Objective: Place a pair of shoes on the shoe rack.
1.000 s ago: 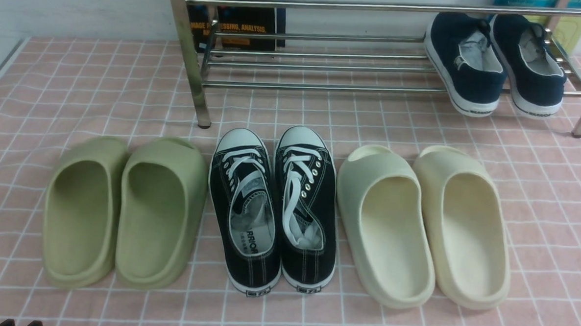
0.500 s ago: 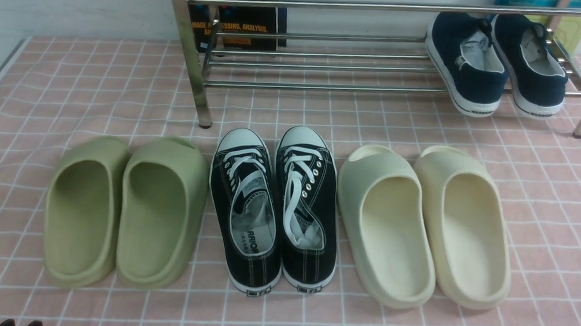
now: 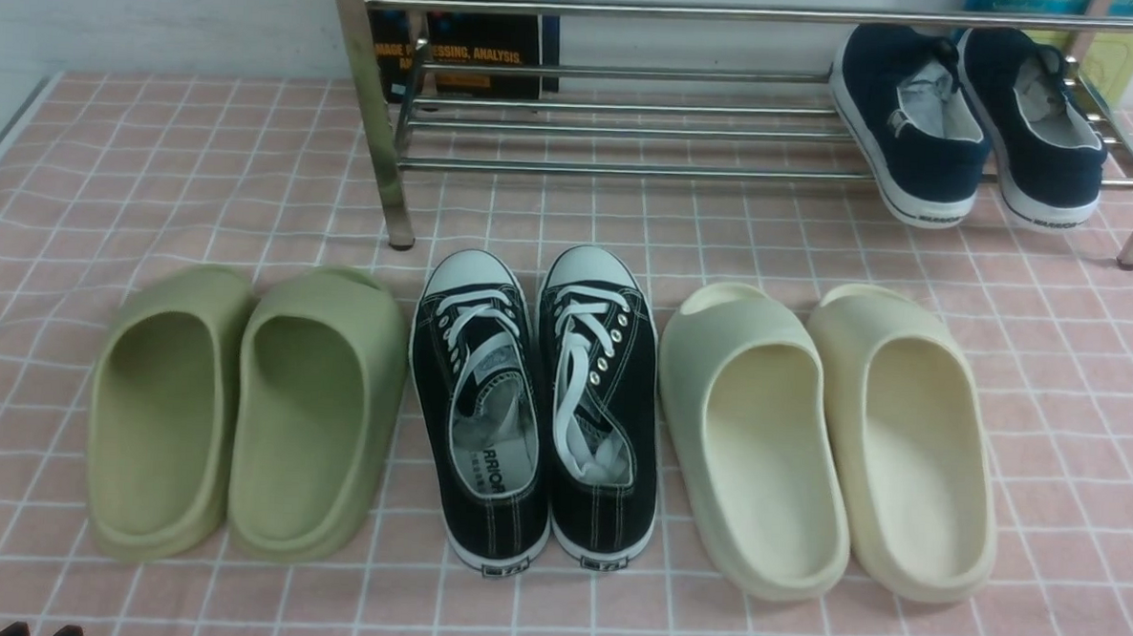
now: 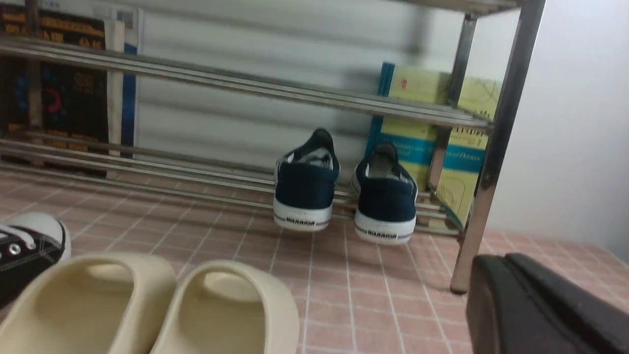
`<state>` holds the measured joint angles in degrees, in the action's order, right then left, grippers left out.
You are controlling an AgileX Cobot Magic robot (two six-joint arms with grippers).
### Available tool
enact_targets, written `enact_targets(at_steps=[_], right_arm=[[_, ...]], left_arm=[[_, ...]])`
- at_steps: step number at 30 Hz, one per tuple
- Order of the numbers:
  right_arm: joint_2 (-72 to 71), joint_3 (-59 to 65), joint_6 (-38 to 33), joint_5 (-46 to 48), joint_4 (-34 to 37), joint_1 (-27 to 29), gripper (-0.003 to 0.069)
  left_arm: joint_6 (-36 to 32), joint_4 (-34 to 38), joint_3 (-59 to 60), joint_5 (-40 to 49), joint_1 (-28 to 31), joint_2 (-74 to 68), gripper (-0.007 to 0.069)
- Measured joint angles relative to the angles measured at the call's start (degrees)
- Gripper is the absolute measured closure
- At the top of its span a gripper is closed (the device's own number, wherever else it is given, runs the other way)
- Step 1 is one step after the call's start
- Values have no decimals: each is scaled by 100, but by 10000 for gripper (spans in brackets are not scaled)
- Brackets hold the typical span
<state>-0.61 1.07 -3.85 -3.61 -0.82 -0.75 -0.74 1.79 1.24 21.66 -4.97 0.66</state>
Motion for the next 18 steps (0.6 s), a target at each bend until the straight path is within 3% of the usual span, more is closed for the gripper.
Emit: enact_targets(at_steps=[8,14,18], right_arm=[[0,32,11,699,980,0,652],[0,32,11,2019,782,0,650],[0,14,11,2336,645,0,645]], left_arm=[[0,0,0,0,0,0,385],[0,0,0,0,0,0,385],[0,0,0,0,0,0,385]])
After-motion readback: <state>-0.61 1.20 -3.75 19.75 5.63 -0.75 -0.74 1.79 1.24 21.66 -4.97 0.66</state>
